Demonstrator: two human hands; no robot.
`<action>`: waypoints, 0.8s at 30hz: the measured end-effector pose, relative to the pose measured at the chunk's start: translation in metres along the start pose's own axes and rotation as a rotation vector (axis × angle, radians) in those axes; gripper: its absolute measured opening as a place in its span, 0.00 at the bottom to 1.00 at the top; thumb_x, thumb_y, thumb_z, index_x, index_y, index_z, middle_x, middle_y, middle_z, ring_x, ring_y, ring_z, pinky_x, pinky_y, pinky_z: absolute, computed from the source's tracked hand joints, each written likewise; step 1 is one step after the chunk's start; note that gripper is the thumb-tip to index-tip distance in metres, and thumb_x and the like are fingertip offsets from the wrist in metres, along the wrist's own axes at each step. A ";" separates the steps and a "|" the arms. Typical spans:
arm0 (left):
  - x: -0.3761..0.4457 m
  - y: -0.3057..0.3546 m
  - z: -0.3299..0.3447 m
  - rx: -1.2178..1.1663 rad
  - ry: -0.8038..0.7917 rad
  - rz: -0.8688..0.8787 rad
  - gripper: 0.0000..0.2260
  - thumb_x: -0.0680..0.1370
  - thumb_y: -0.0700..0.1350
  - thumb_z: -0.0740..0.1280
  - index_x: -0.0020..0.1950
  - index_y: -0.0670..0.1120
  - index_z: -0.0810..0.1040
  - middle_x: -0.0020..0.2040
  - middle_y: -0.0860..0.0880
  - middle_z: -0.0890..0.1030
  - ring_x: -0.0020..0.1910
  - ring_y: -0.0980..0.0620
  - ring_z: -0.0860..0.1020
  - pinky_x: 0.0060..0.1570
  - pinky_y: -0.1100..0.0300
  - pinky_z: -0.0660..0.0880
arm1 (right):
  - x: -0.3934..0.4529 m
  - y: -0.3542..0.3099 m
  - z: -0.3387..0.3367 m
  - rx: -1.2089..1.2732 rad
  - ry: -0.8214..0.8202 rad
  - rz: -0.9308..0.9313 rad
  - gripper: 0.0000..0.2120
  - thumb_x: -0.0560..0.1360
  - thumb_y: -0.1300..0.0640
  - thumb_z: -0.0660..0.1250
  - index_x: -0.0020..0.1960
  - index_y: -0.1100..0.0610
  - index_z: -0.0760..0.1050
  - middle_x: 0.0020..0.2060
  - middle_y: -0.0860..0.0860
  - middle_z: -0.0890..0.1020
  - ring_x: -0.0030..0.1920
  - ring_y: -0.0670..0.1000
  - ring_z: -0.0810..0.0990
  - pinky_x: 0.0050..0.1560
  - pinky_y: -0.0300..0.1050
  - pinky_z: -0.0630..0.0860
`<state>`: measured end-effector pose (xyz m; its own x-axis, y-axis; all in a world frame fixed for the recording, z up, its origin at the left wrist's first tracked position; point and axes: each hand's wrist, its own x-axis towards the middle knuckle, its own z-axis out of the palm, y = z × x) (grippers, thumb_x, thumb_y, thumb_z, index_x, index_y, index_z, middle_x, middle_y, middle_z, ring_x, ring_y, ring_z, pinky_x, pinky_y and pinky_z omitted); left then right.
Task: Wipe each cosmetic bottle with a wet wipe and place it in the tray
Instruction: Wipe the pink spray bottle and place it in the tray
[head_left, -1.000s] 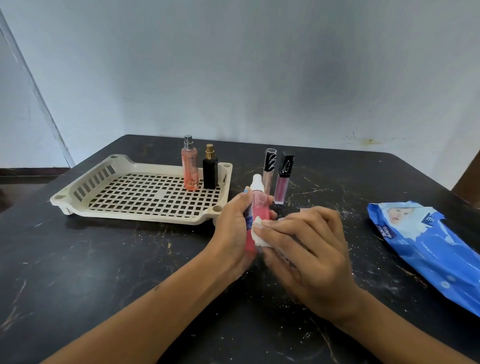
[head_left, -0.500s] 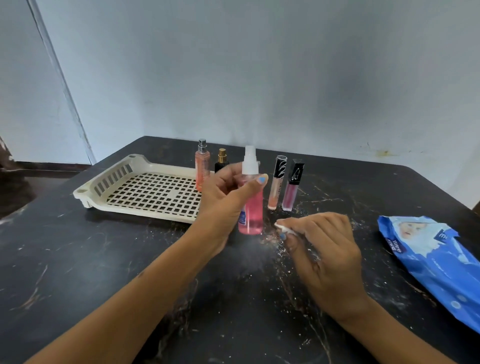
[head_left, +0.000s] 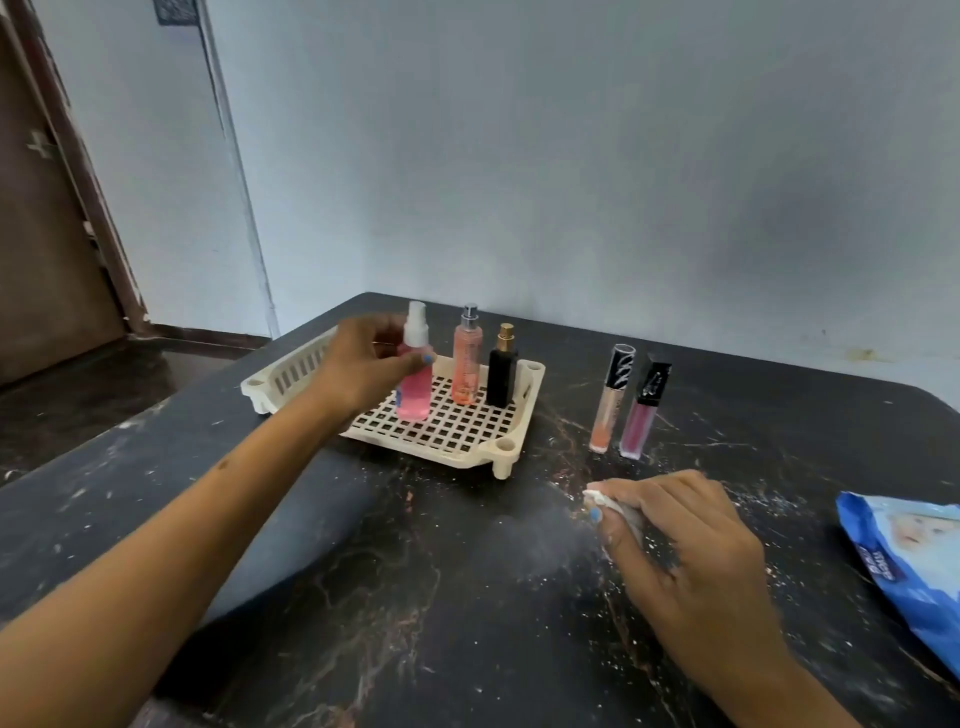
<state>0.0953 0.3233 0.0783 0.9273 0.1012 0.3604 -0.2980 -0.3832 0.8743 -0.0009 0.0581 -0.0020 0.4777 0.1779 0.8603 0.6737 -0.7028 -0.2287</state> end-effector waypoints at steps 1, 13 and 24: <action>0.005 -0.006 0.001 0.020 -0.005 -0.003 0.08 0.72 0.35 0.70 0.48 0.44 0.77 0.44 0.44 0.80 0.46 0.48 0.79 0.43 0.63 0.75 | 0.000 0.000 0.001 0.011 -0.006 0.002 0.12 0.75 0.51 0.63 0.50 0.56 0.82 0.40 0.44 0.81 0.43 0.43 0.74 0.44 0.43 0.71; 0.043 -0.018 0.015 0.202 -0.008 -0.011 0.12 0.73 0.37 0.70 0.56 0.39 0.76 0.52 0.41 0.81 0.53 0.44 0.79 0.58 0.50 0.74 | -0.002 0.002 0.002 0.028 -0.070 0.059 0.13 0.74 0.49 0.63 0.49 0.54 0.82 0.39 0.42 0.81 0.41 0.46 0.77 0.42 0.42 0.73; 0.042 0.017 0.016 0.369 0.163 0.090 0.30 0.73 0.37 0.68 0.72 0.40 0.60 0.68 0.39 0.68 0.66 0.44 0.68 0.61 0.57 0.67 | 0.000 -0.002 0.001 0.044 -0.053 0.096 0.11 0.75 0.50 0.63 0.49 0.53 0.82 0.44 0.41 0.79 0.48 0.42 0.74 0.51 0.29 0.69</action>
<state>0.1326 0.3068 0.1026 0.8444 0.1844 0.5030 -0.2480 -0.6977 0.6721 -0.0015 0.0601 -0.0020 0.5696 0.1486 0.8084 0.6468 -0.6878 -0.3294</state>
